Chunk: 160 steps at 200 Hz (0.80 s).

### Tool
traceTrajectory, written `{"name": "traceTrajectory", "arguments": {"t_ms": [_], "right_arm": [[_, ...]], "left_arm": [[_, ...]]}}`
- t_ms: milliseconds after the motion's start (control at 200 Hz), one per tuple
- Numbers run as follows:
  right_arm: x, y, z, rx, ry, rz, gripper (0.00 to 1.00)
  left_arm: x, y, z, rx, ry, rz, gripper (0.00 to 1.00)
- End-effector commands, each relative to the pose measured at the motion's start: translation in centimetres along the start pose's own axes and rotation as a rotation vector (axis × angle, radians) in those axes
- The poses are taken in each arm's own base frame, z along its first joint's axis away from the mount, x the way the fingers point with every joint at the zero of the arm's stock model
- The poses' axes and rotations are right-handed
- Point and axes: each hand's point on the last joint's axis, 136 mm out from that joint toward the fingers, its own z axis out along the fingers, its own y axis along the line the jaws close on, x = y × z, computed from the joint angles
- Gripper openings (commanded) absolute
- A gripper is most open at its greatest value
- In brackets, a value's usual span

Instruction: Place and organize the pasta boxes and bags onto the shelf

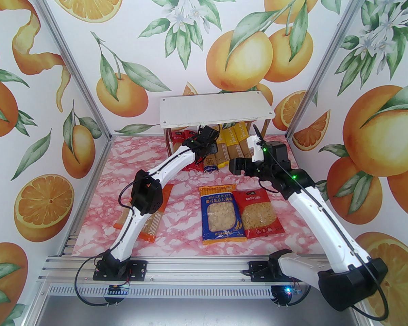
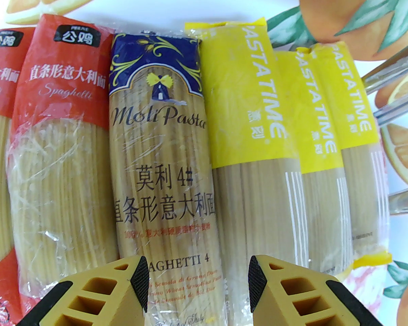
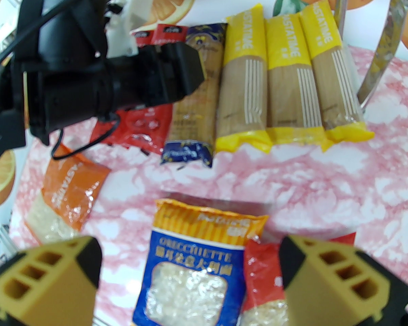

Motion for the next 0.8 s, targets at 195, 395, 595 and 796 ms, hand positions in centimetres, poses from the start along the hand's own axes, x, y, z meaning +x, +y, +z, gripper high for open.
{"name": "traceTrajectory", "arguments": {"t_ms": [195, 395, 595, 796], "right_arm": [[-1.1, -0.5, -0.9, 0.025, -0.055, 0.012, 0.91], [-0.4, -3.0, -1.2, 0.097, -0.073, 0.08, 0.92], [-0.2, -5.4, -1.9, 0.15, -0.132, 0.167, 0.92], [-1.1, -9.9, -2.7, 0.231, -0.267, 0.314, 0.92]], "left_arm": [[-3.1, -5.3, -4.6, 0.161, -0.107, 0.139, 0.5], [0.4, -6.7, -8.3, 0.218, -0.058, 0.269, 0.49], [2.8, -4.1, -13.1, 0.22, -0.046, 0.334, 0.49], [4.3, 3.5, -18.3, 0.151, -0.072, 0.274, 0.52]]}}
